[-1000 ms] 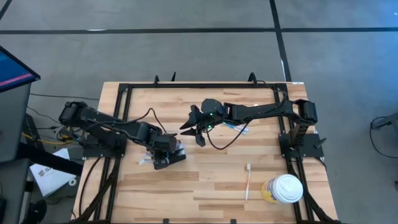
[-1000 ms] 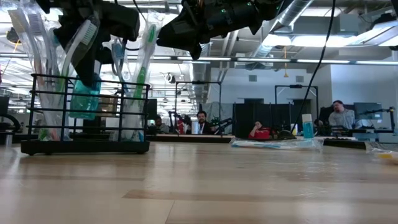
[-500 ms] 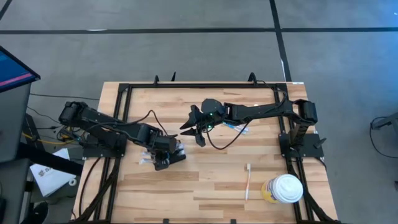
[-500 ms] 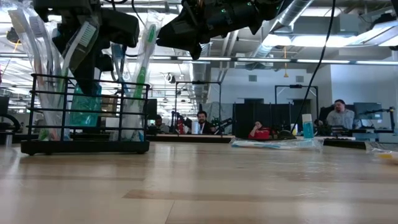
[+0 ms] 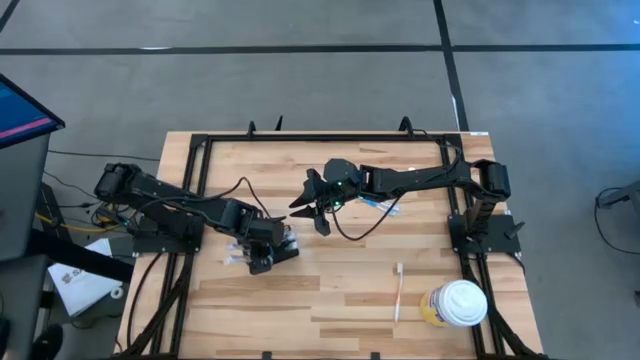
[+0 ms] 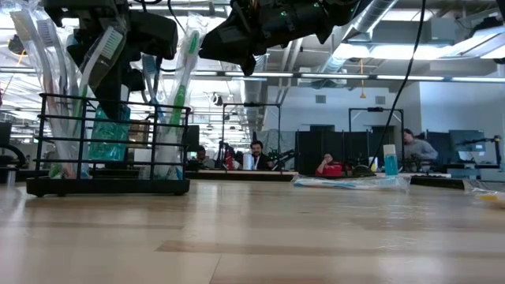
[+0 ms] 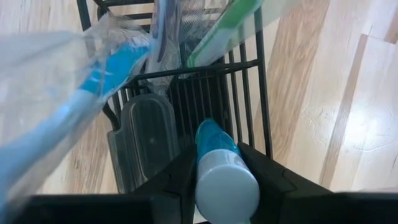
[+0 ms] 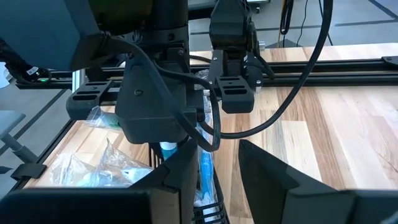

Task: Pick & Place toothbrushing station
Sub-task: Put the left mouthwash into the middle section of the mesh organizer

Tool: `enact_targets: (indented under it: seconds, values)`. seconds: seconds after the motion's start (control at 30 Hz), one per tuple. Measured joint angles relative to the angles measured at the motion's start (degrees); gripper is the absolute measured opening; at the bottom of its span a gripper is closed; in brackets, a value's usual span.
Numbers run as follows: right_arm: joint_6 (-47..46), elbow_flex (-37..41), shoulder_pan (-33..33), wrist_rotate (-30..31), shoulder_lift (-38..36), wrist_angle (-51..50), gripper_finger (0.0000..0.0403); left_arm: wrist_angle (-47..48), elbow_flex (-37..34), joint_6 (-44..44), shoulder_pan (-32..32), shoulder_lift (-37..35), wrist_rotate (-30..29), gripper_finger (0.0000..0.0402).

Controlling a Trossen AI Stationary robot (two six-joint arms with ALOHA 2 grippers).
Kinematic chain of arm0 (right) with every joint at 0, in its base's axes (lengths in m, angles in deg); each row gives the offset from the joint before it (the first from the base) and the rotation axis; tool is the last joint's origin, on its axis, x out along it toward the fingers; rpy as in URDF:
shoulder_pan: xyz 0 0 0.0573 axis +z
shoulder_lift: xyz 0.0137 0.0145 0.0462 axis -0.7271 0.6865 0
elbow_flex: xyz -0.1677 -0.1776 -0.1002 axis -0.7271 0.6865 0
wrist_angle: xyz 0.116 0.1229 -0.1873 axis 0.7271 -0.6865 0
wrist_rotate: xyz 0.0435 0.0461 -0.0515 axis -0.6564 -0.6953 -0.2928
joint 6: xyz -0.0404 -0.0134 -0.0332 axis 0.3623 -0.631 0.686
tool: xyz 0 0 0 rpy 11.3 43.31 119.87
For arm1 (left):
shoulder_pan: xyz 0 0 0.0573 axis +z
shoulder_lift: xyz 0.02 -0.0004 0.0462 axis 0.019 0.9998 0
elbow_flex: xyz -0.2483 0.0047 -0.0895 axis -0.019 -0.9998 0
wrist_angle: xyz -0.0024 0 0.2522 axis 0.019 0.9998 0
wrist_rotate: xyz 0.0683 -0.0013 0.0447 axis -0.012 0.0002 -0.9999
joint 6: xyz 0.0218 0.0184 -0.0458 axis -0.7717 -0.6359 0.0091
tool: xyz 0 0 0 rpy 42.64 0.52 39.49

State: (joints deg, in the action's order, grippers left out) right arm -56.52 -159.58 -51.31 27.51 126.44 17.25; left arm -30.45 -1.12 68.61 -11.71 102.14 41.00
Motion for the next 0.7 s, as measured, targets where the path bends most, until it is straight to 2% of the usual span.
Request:
enact_targets:
  seconds: [0.7]
  values:
    - [0.0, 0.0, 0.0, 0.0, 0.0, 0.0, 0.0108, 0.1, 0.0, -0.6, 0.0, 0.0, 0.0, 0.0098]
